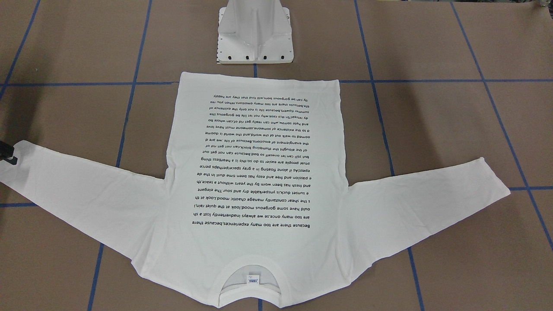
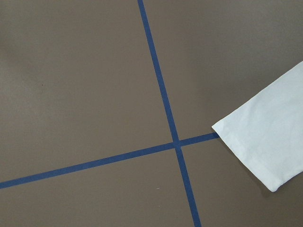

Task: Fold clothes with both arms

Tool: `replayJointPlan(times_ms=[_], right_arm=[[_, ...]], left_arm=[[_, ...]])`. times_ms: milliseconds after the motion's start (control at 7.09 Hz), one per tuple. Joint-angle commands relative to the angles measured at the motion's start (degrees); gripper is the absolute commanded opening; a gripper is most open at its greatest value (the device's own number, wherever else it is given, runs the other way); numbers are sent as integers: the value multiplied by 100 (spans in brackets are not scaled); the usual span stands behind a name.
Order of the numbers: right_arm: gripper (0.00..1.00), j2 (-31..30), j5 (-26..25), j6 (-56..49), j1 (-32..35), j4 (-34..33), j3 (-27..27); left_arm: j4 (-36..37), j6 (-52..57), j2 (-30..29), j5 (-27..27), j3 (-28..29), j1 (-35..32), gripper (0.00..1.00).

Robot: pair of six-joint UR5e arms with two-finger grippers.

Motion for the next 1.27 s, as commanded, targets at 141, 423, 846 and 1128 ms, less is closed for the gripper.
replayJointPlan(times_ms=[141,423,846,1128], right_arm=[[64,-1,1,25,-53,-118,-19],[24,7,10,17,-70,-118,34],[4,271,45,17,-79,-312,113],[0,271,80,8,17,-416,471]], left_arm=[[9,-5,1,-2,2,0,99],[17,-22,1,-2,2,0,99],[17,-57,-8,-2,11,0,99],[26,-58,-17,-2,28,0,99]])
